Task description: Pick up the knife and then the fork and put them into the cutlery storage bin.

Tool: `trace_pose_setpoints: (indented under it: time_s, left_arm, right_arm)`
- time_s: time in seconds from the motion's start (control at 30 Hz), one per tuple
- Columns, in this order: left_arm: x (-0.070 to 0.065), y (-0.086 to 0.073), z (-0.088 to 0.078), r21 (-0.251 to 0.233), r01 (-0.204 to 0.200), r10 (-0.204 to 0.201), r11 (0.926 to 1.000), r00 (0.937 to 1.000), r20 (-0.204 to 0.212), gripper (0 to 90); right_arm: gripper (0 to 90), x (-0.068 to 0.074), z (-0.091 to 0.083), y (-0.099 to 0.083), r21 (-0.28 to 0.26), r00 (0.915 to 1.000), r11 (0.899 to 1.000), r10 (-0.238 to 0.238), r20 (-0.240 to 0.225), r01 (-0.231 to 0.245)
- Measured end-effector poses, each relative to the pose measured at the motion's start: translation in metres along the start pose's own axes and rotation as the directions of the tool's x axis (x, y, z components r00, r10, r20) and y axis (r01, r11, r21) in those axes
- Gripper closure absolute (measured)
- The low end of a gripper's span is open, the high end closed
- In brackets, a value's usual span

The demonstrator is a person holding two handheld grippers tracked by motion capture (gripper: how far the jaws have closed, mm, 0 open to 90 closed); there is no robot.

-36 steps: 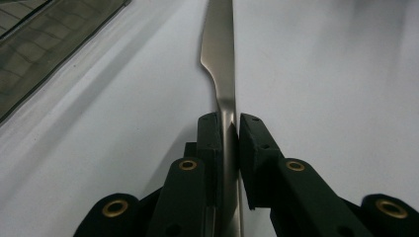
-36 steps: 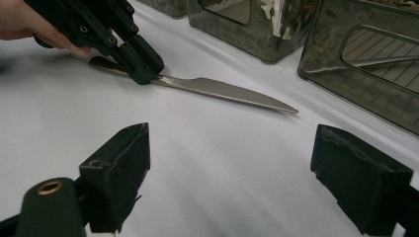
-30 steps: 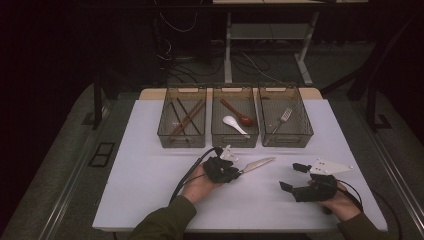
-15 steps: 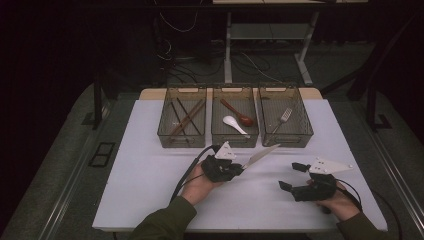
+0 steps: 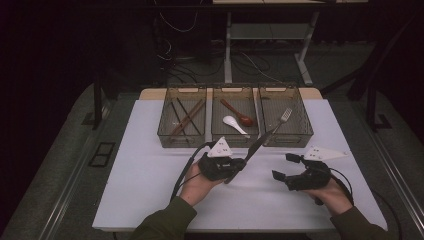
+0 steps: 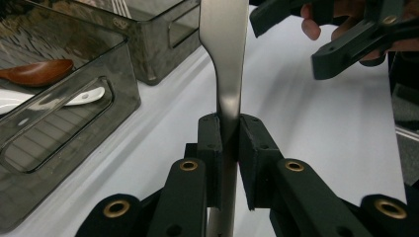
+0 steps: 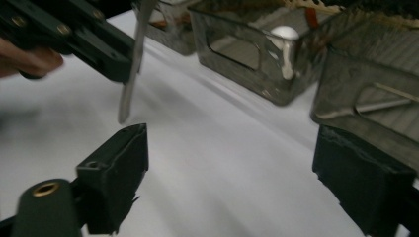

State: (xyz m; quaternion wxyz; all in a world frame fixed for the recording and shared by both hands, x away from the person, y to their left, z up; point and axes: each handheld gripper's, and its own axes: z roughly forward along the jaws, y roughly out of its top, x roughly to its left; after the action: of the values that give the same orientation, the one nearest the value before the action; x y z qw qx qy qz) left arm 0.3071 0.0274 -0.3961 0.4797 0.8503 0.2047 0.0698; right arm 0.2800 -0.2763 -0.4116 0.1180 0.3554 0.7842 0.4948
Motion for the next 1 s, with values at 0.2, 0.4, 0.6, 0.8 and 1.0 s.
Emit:
trace_pose_setpoints:
  time_s: [0.2,0.4,0.6,0.8,1.0]
  left_arm:
    - [-0.002,0.001,0.001,-0.023,0.022,-0.023,0.9995,0.9992,-0.033,79.1]
    - [-0.002,0.003,0.001,-0.043,0.029,-0.032,0.9986,0.9979,-0.056,79.1]
    - [-0.005,0.005,0.001,-0.068,0.029,-0.034,0.9973,0.9972,-0.066,79.1]
    - [-0.005,0.005,0.001,-0.079,0.025,-0.033,0.9966,0.9951,-0.094,79.0]
    - [-0.005,0.005,-0.001,-0.101,0.032,-0.043,0.9944,0.9928,-0.112,79.0]
  right_arm:
    - [20.3,0.000,0.004,0.023,-0.025,0.9936,0.996,0.085,-0.075,-0.087]
    - [35.9,0.003,0.018,0.043,-0.039,0.9867,0.995,0.081,-0.141,-0.087]
    - [46.3,0.010,0.035,0.059,-0.051,0.9843,0.997,0.057,-0.167,-0.066]
    - [59.2,0.015,0.044,0.067,-0.057,0.9777,0.997,0.047,-0.204,-0.060]
    - [73.5,0.016,0.051,0.071,-0.058,0.9730,0.996,0.056,-0.224,-0.070]
